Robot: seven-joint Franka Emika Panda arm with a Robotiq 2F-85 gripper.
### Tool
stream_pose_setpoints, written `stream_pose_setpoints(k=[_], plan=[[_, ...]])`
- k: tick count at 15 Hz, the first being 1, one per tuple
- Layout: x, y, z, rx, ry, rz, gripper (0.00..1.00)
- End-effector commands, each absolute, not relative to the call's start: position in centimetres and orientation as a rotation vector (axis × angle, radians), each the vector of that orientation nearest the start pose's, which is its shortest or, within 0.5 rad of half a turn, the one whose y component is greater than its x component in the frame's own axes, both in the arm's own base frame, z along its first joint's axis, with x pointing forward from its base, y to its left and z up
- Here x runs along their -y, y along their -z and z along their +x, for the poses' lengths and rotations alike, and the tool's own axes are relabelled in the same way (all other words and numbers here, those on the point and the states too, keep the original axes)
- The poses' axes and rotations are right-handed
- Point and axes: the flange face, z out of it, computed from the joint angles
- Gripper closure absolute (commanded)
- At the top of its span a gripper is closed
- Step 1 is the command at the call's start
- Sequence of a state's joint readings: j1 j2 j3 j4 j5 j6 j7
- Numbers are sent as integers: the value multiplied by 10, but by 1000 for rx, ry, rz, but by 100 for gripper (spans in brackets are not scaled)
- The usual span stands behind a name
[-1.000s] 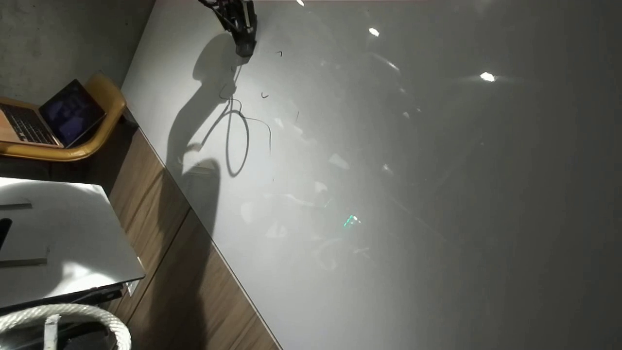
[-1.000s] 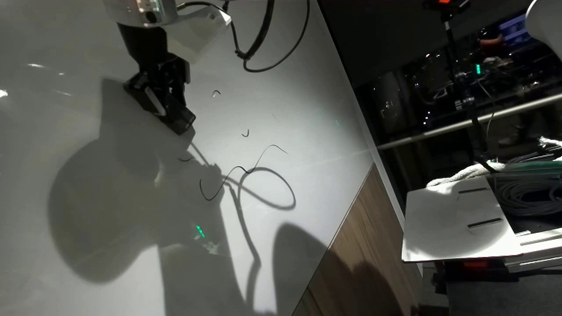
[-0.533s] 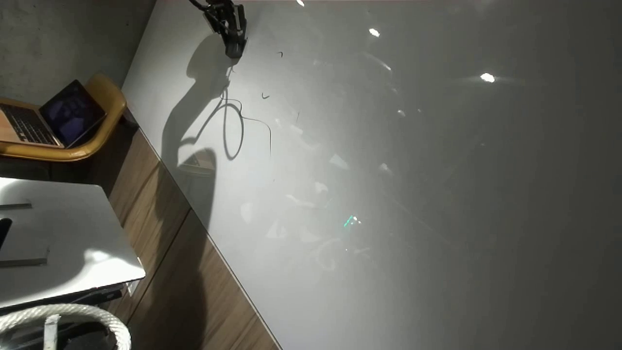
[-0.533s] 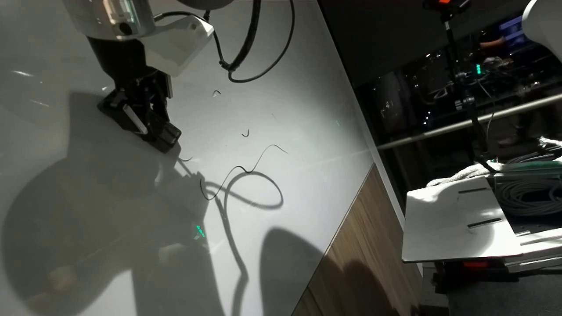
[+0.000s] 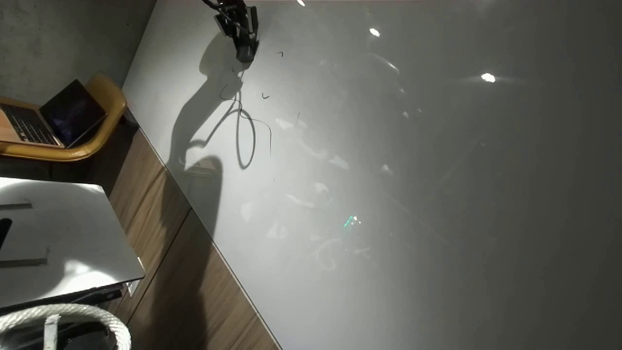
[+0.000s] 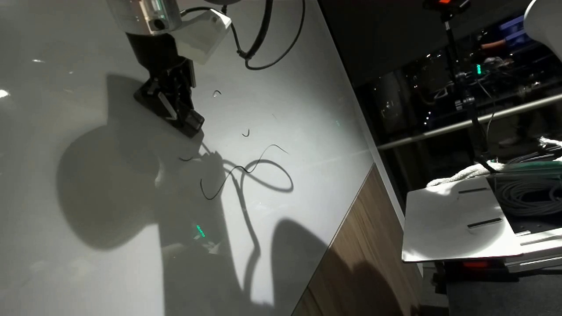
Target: Use the duster to erase the markings on the whiteboard
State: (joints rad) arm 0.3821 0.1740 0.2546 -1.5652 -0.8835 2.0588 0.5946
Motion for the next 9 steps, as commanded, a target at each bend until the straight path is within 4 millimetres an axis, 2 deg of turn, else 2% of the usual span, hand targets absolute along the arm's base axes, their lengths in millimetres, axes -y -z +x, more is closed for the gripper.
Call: stream_pose_setpoints(k=[1, 9], plan=[[-262, -608, 579, 432, 1345, -3398, 71], [-142, -615, 590, 137, 1305, -3505, 71]])
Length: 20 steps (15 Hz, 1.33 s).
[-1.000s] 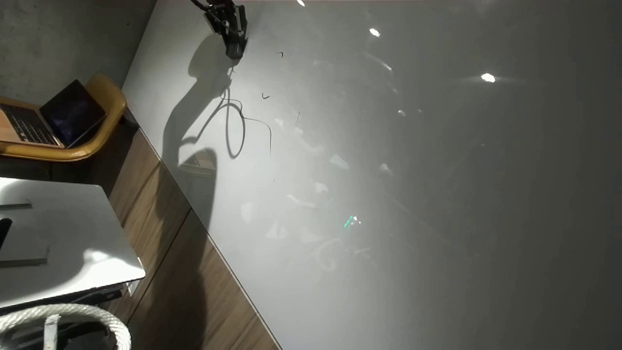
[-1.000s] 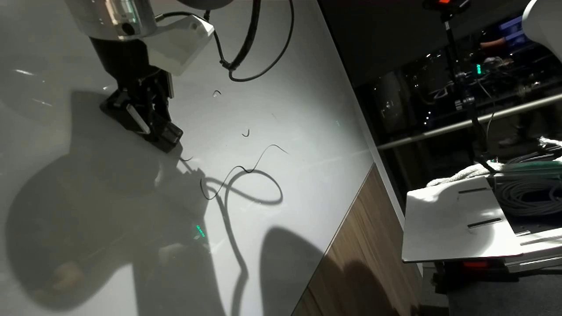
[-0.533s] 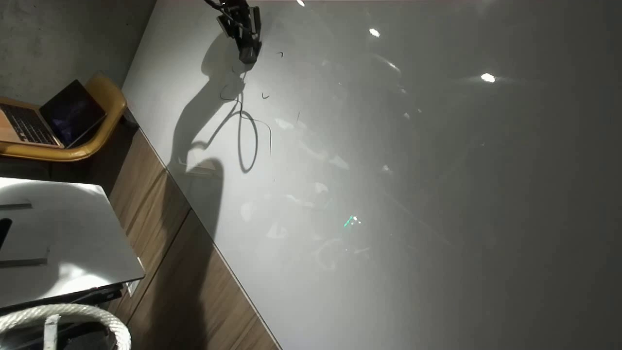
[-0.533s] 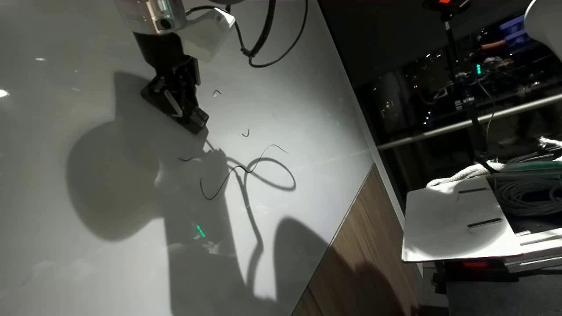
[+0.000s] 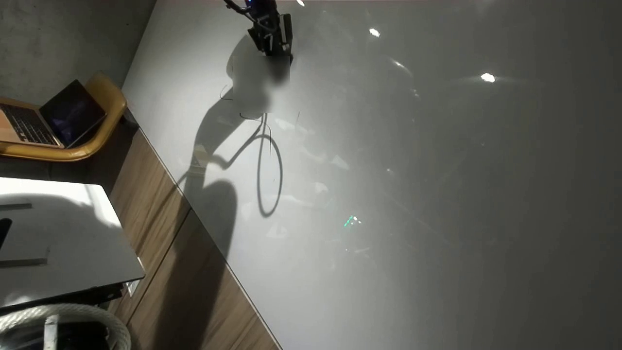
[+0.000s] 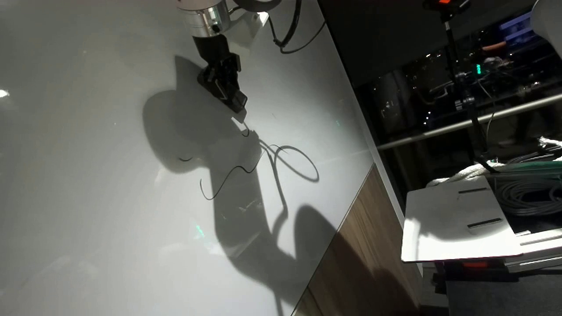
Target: Use the duster to erase the markings on the whiteboard
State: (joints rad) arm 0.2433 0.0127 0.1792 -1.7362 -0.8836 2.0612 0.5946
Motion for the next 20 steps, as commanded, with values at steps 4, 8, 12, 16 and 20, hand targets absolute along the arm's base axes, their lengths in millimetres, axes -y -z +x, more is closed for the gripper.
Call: stream_pose_setpoints(k=[4, 8, 12, 16, 20], plan=[[-83, -603, 599, -14, -842, 2388, 71], [-25, -568, 608, 54, -795, 2420, 71], [39, -539, 616, 115, -770, 2443, 71], [47, -531, 615, 141, -786, 2504, 71], [3, -535, 613, 112, -806, 2546, 71]])
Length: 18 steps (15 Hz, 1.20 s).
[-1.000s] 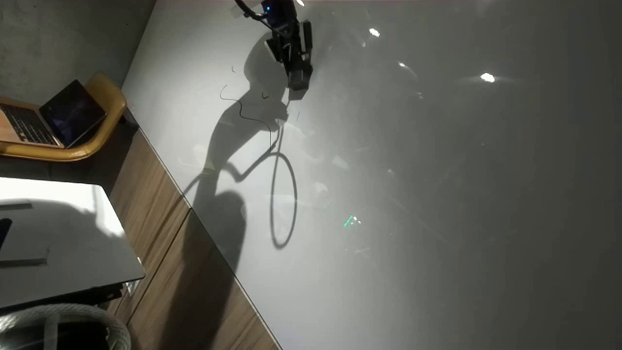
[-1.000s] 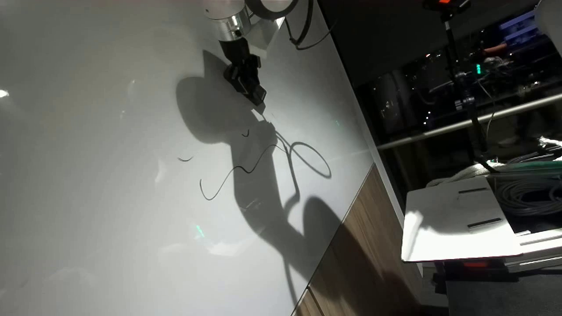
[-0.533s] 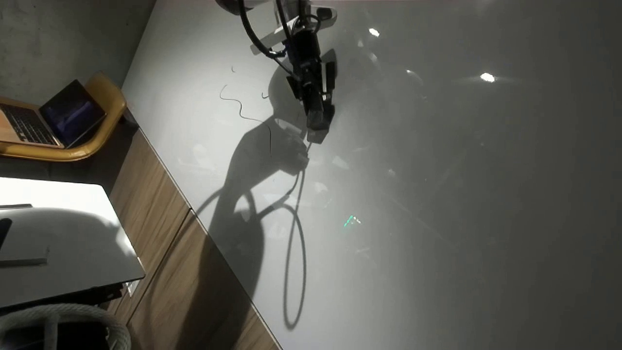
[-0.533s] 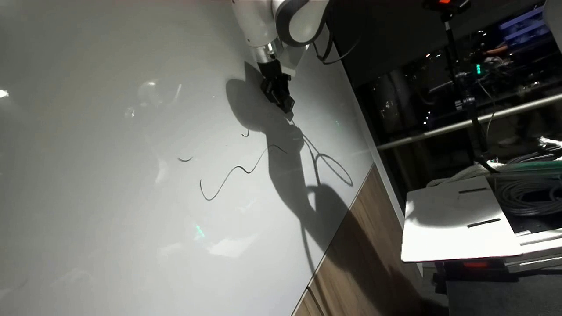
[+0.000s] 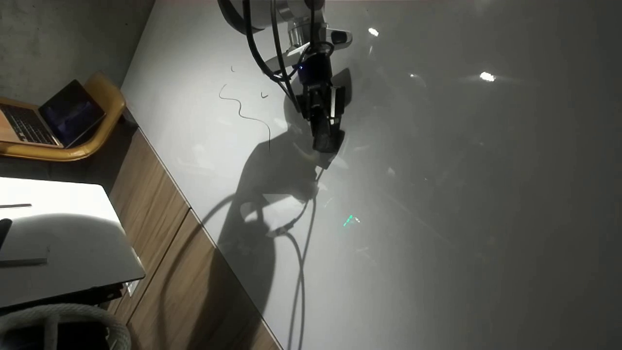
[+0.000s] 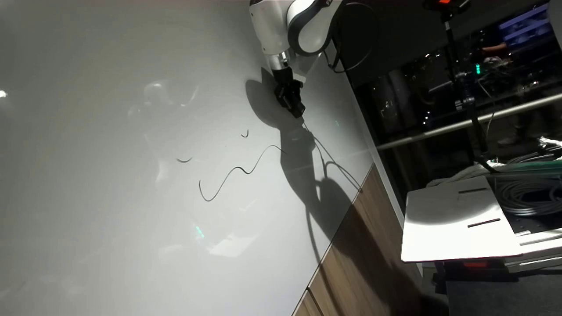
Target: Use the duster to erase the markings on the whiteboard
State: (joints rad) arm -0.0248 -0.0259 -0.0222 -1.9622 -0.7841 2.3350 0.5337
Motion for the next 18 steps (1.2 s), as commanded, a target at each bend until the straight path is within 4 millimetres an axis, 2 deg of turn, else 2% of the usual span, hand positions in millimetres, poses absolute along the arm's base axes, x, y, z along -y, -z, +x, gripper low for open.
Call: stream_pose_setpoints(k=[1, 4, 8, 14, 18], plan=[[-4, -533, 613, 101, -806, 2551, 71], [-28, -531, 615, 60, -805, 2562, 71], [-78, -533, 615, -25, -809, 2563, 71], [-173, -528, 616, -207, -788, 2545, 71], [-238, -512, 619, -318, -755, 2543, 71]])
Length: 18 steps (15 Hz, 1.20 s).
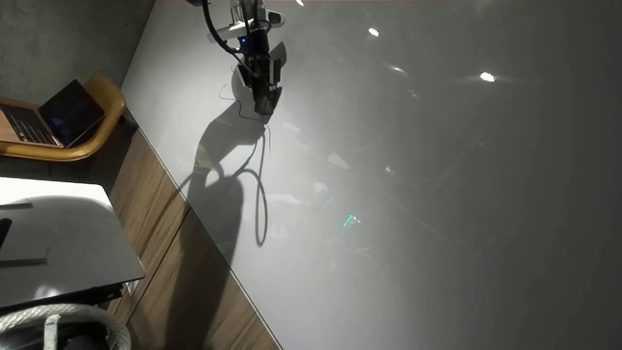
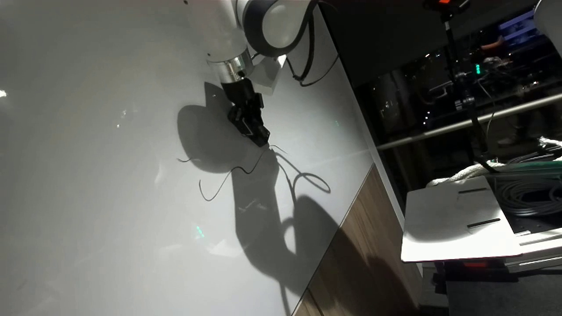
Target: Use the duster to erase the markings on the whiteboard
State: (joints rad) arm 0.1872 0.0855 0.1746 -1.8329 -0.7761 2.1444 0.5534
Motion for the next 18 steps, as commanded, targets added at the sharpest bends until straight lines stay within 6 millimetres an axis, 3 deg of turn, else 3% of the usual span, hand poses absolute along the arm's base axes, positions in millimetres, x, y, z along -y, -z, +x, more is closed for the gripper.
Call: stream_pose_setpoints(k=[1, 12, 15, 18], plan=[[-253, -509, 620, -341, -748, 2542, 71], [-387, -470, 622, -537, -678, 2516, 71], [-407, -462, 626, -574, -667, 2505, 71], [-411, -457, 635, -577, -638, 2496, 71]])
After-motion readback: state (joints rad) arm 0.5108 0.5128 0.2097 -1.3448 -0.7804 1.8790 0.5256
